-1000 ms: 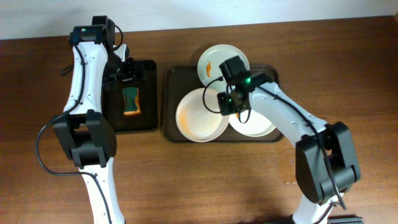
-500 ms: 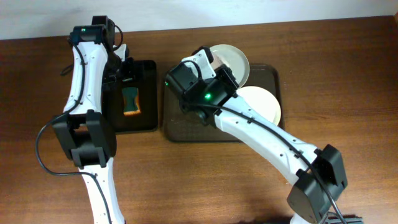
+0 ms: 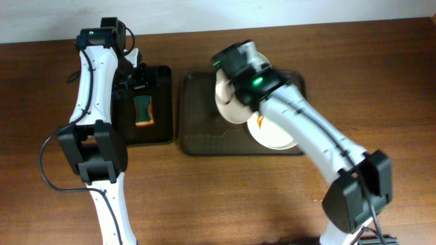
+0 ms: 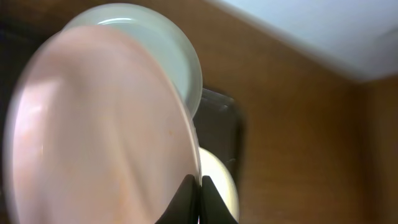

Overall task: Clean dirty plates on tray and stack at the side
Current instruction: 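Lift the cleaned plate with the right gripper and move it right, then set the plate down on the table right of the tray, then move the right gripper to the rim of the front-right plate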

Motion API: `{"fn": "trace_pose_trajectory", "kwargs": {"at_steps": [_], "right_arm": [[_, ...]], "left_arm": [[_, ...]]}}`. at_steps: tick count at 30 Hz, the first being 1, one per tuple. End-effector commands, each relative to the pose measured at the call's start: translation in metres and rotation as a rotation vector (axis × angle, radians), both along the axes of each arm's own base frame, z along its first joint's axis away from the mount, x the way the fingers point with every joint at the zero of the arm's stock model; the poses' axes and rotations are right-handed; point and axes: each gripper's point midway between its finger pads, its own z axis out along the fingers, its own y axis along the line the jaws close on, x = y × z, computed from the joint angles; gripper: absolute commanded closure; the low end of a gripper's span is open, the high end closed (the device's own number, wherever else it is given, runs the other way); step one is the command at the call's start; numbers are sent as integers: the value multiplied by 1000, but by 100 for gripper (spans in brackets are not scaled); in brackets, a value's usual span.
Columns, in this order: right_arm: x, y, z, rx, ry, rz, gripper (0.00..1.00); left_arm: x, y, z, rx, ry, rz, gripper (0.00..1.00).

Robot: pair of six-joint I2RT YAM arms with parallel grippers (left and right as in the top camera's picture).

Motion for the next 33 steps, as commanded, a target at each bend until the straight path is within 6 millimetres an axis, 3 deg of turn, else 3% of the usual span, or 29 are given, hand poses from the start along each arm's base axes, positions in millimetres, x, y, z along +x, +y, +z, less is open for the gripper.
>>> {"fn": "trace_pose_trajectory", "kwargs": {"at_steps": [1, 2, 3, 4, 6, 8, 11, 13, 15, 16, 17, 18, 20, 22, 24, 26, 28, 30, 31, 33], "right_arm": [[6, 6, 0, 644, 177, 48, 96], [10, -13, 4, 755, 196, 34, 96], [14, -45, 8, 846, 193, -13, 96], [17, -111, 8, 897, 160, -147, 96], [8, -195, -1, 912, 116, -336, 96], [-15, -289, -27, 853, 81, -583, 96], [-31, -356, -50, 865, 38, -726, 96], [-32, -365, -61, 870, 43, -748, 95], [-25, -342, -75, 903, 108, -710, 78], [-14, -318, -75, 919, 135, -610, 78], [2, -276, -69, 929, 166, -433, 76], [11, -242, -68, 916, 196, -336, 68], [32, -164, -70, 812, 238, -145, 3], [54, -110, -84, 554, 203, -82, 2], [68, -88, -103, 422, 155, -161, 2], [89, -54, -126, 432, 106, -115, 2], [102, -49, -140, 433, 73, -104, 2], [104, -53, -150, 432, 83, -114, 0], [103, -53, -154, 432, 90, -115, 5], [103, -52, -169, 426, 109, -114, 34]], "left_arm": [[2, 0, 2, -9, -9, -13, 0], [2, 0, 2, -9, -9, -13, 0], [2, 0, 2, -9, -9, -13, 0], [2, 0, 2, -9, -9, -13, 0], [2, 0, 2, -9, -9, -13, 0], [2, 0, 2, -9, -9, -13, 0], [2, 0, 2, -9, -9, -13, 0], [2, 0, 2, -9, -9, -13, 0], [2, 0, 2, -9, -9, -13, 0], [2, 0, 2, -9, -9, -13, 0], [2, 0, 2, -9, -9, -13, 0], [2, 0, 2, -9, -9, -13, 0], [2, 0, 2, -9, -9, -13, 0], [2, 0, 2, -9, -9, -13, 0], [2, 0, 2, -9, -9, -13, 0], [2, 0, 2, -9, -9, -13, 0], [2, 0, 2, -9, -9, -13, 0], [2, 0, 2, -9, -9, -13, 0], [2, 0, 2, -9, -9, -13, 0], [2, 0, 2, -9, -9, -13, 0]]}}
